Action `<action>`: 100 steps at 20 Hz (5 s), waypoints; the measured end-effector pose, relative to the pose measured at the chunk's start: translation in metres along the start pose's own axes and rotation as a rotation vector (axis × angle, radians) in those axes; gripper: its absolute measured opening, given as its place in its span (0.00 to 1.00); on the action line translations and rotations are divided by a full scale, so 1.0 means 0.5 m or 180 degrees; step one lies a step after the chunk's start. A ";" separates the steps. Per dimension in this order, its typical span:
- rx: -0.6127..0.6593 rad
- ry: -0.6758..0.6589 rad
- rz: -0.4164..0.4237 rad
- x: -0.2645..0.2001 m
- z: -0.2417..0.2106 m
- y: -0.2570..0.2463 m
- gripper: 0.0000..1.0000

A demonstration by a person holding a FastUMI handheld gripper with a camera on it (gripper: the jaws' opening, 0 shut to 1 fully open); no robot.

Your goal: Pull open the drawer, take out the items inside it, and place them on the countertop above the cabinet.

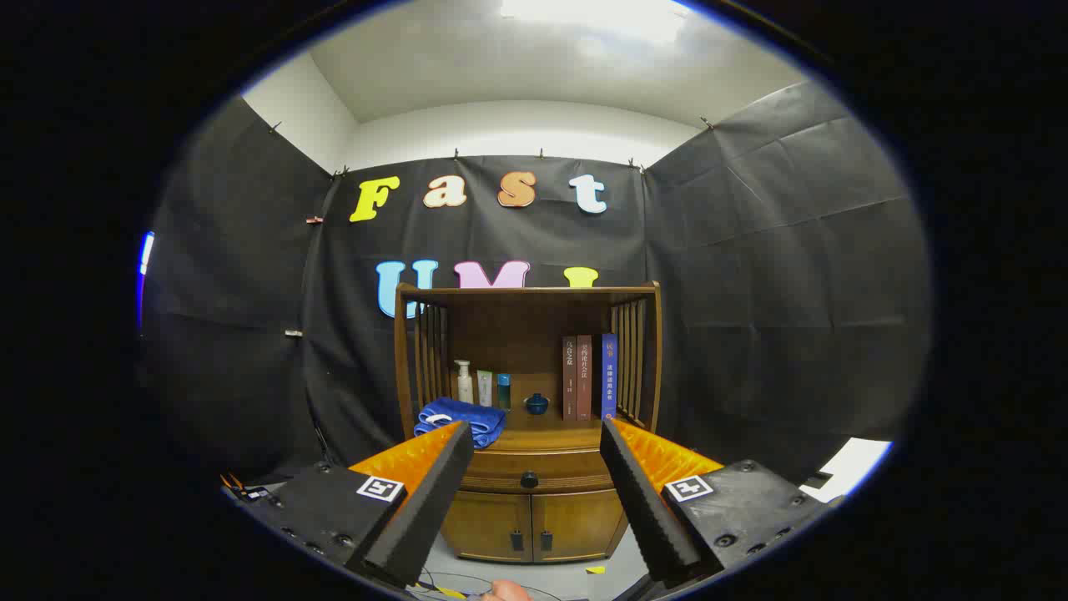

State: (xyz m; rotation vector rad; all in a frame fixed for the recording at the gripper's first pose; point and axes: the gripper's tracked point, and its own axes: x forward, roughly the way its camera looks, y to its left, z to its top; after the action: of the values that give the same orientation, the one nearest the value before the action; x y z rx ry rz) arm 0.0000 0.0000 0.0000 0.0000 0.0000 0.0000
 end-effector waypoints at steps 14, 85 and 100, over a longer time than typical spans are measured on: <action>0.0006 -0.0009 0.0016 0.002 0.004 0.007 0.98; -0.0109 0.0875 -0.0007 0.558 -0.681 0.040 0.33; -0.0202 0.0953 0.0044 0.312 -0.658 0.034 0.33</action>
State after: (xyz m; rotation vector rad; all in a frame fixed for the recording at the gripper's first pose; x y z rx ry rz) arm 0.1560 0.0170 -0.3288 -0.0633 0.2993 0.0139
